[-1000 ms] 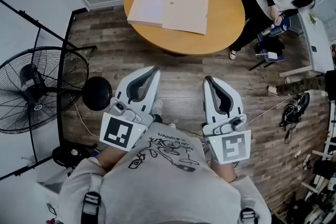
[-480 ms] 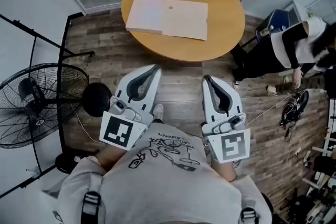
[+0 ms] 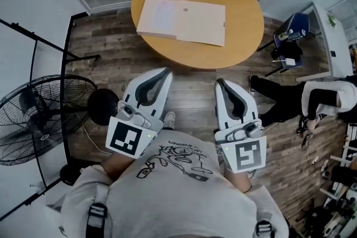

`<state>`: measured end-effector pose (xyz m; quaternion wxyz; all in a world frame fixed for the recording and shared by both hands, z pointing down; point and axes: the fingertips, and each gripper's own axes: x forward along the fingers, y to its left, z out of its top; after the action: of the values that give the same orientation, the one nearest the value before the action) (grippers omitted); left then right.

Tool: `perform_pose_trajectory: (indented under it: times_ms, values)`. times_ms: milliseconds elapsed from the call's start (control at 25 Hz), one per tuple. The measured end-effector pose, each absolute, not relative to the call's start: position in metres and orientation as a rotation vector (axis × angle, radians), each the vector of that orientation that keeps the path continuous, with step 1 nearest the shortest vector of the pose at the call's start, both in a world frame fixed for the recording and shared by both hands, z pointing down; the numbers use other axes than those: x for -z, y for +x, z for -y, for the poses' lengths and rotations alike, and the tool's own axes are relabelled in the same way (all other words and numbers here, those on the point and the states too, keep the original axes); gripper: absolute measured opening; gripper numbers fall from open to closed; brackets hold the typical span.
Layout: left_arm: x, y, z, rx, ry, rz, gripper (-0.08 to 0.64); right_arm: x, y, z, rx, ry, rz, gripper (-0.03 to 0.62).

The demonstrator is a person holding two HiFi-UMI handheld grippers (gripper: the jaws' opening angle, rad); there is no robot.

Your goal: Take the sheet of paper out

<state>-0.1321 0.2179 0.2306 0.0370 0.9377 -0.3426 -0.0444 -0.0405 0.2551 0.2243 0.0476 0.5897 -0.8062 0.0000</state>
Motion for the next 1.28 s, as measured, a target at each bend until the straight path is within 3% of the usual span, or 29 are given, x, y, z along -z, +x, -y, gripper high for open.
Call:
perform_pose_trajectory:
  times_ms: [1280]
  values:
    - [-0.247,-0.123,-0.185,0.112,2.885,1.016,0.020,-0.245,-0.032,-0.221,-0.036,1.825,2.449,0.008]
